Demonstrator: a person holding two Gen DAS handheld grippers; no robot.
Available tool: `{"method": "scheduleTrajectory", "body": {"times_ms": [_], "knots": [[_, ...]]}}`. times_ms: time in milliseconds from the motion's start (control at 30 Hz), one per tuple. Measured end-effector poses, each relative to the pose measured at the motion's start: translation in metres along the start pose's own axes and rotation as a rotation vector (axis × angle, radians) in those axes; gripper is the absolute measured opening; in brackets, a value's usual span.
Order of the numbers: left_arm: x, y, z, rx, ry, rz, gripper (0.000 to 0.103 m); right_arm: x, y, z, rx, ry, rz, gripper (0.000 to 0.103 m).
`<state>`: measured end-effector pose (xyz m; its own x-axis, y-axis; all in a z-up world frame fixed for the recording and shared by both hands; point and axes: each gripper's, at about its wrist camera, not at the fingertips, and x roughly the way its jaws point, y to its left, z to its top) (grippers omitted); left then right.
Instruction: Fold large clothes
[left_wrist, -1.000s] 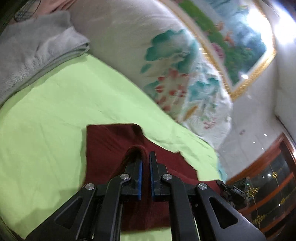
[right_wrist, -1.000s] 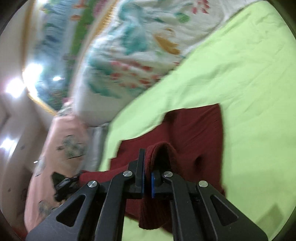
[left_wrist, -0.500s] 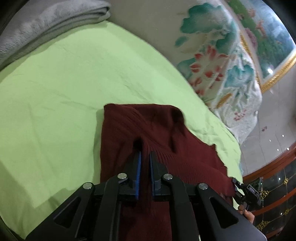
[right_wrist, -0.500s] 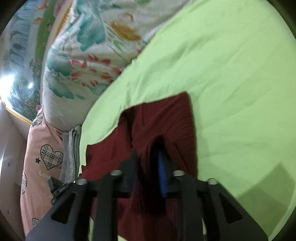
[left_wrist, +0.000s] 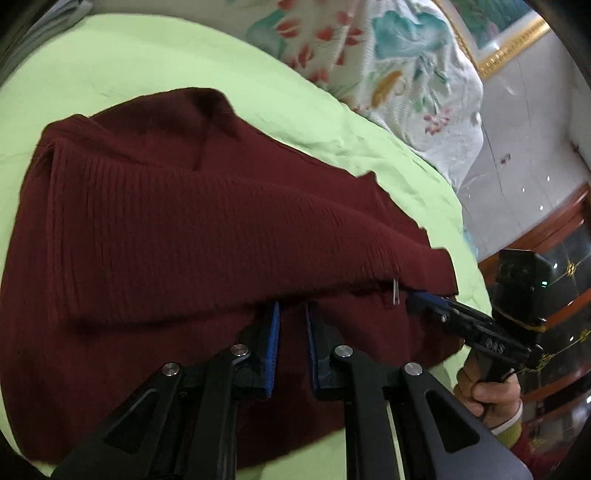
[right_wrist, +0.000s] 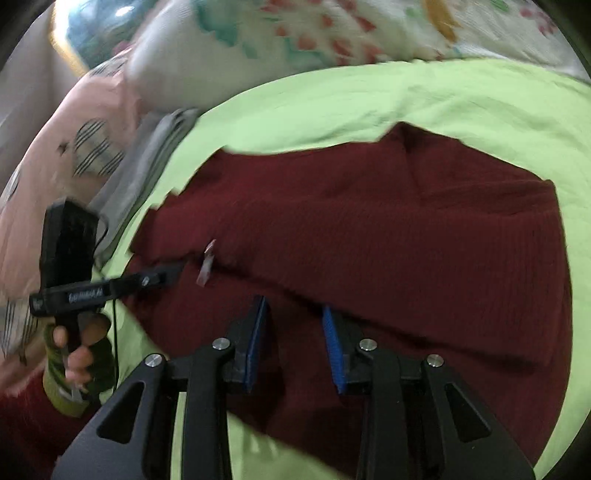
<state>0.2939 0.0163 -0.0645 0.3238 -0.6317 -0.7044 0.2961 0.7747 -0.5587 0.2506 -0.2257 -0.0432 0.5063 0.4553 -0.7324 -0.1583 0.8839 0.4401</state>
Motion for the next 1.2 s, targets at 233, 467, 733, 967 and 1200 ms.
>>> {"method": "scheduleTrajectory", "body": {"times_ms": [233, 467, 733, 967, 1200], "knots": [[0.005, 0.029, 0.051, -0.059, -0.055, 0.072, 0.013, -0.002, -0.052, 0.04, 0.158, -0.1, -0.124, 0.029], [-0.008, 0.075, 0.094, -0.163, -0.156, 0.214, 0.013, -0.013, -0.086, 0.05, 0.311, -0.199, -0.164, 0.03], [-0.054, 0.088, 0.047, -0.261, -0.251, 0.163, 0.017, -0.047, -0.074, 0.012, 0.331, -0.243, -0.133, 0.03], [-0.094, 0.065, -0.035, -0.271, -0.288, 0.093, 0.021, -0.053, -0.034, -0.031, 0.297, -0.244, -0.062, 0.031], [-0.123, 0.053, -0.104, -0.277, -0.269, 0.063, 0.037, -0.047, -0.006, -0.059, 0.284, -0.212, -0.024, 0.031]]}}
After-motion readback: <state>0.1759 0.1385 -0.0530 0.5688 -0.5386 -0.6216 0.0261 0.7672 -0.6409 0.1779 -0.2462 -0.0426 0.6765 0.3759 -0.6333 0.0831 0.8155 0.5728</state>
